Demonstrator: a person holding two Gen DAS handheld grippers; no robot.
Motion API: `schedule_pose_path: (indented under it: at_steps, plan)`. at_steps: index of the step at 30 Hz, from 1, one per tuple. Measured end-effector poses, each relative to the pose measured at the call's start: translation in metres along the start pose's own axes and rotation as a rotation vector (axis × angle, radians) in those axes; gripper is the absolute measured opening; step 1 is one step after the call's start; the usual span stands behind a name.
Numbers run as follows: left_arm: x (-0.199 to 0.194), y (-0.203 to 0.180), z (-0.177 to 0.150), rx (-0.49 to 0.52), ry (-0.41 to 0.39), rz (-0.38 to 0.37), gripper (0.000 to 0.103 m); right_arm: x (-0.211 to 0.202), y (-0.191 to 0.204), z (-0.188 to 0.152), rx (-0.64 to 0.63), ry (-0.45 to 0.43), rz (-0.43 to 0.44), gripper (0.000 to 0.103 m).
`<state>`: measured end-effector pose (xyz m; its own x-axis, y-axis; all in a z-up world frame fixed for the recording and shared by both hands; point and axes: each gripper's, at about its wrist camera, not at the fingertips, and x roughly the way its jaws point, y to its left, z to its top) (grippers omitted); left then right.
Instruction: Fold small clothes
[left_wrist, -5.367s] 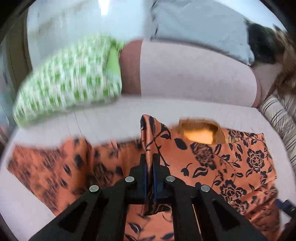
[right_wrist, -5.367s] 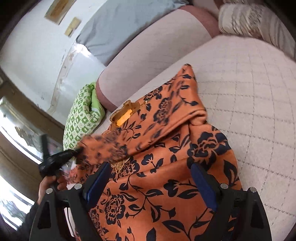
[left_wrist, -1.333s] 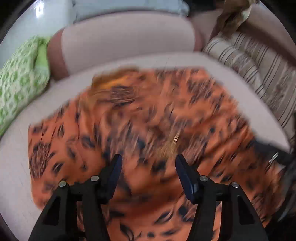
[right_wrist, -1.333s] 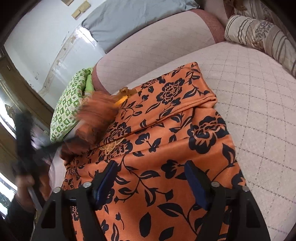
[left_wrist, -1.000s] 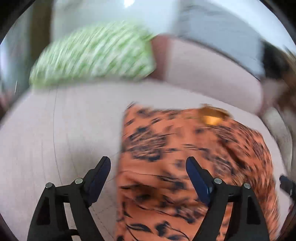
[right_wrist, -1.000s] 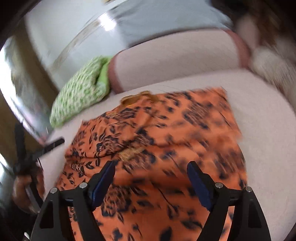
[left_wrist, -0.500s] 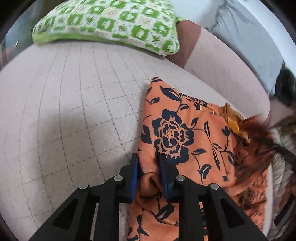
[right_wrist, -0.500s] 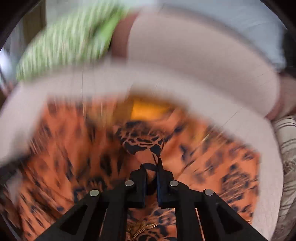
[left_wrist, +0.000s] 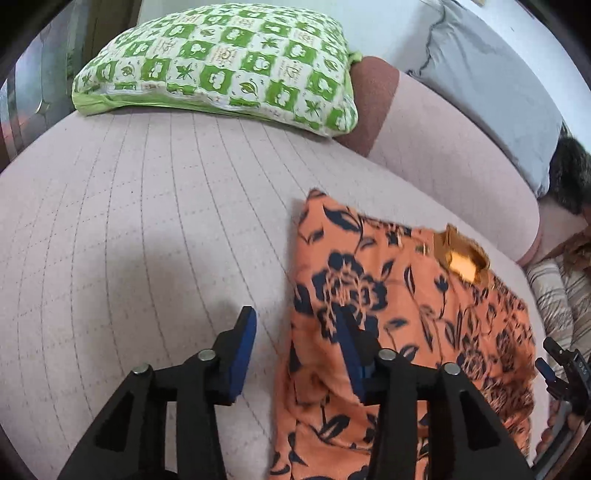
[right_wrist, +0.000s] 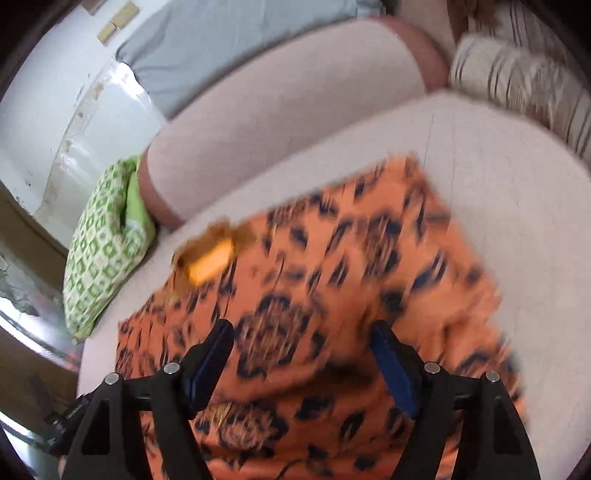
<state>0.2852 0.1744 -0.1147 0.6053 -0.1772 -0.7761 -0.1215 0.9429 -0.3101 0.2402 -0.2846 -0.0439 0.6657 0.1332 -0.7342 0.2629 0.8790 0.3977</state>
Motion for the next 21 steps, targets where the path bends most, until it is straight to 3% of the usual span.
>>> schedule_pose_path:
  at_steps: [3, 7, 10, 11, 12, 14, 15, 16, 18, 21]
  plan:
    - [0.016, 0.002, 0.016, 0.034, 0.042, 0.027, 0.048, 0.022, -0.007, 0.025, -0.041, 0.064, -0.028, 0.079]
    - [0.043, -0.003, 0.030, 0.066, 0.103, 0.028, 0.048, 0.055, -0.003, 0.028, -0.147, 0.169, -0.063, 0.076]
    - [0.055, -0.014, 0.039, 0.113, 0.115, 0.034, 0.048, 0.071, 0.011, 0.026, -0.254, 0.219, -0.091, 0.043]
    - [0.058, -0.017, 0.041, 0.124, 0.117, 0.046, 0.048, 0.072, 0.014, 0.024, -0.275, 0.224, -0.101, 0.034]
    - [0.062, -0.021, 0.044, 0.140, 0.121, 0.054, 0.048, 0.072, 0.014, 0.022, -0.288, 0.228, -0.100, 0.032]
    - [0.069, -0.026, 0.047, 0.170, 0.139, 0.063, 0.031, 0.074, 0.016, 0.021, -0.311, 0.240, -0.103, 0.026]
    - [0.071, -0.028, 0.048, 0.177, 0.152, 0.050, 0.015, 0.074, 0.018, 0.021, -0.324, 0.246, -0.097, 0.024]
    - [0.071, -0.030, 0.048, 0.177, 0.156, 0.036, 0.009, 0.074, 0.021, 0.020, -0.337, 0.257, -0.088, 0.017]
    - [0.063, -0.034, 0.051, 0.192, 0.119, 0.042, 0.007, 0.071, 0.036, 0.023, -0.388, 0.226, -0.090, 0.011]
    - [0.042, -0.040, 0.051, 0.193, -0.010, 0.032, 0.007, 0.042, 0.059, 0.030, -0.456, 0.062, -0.112, 0.010]
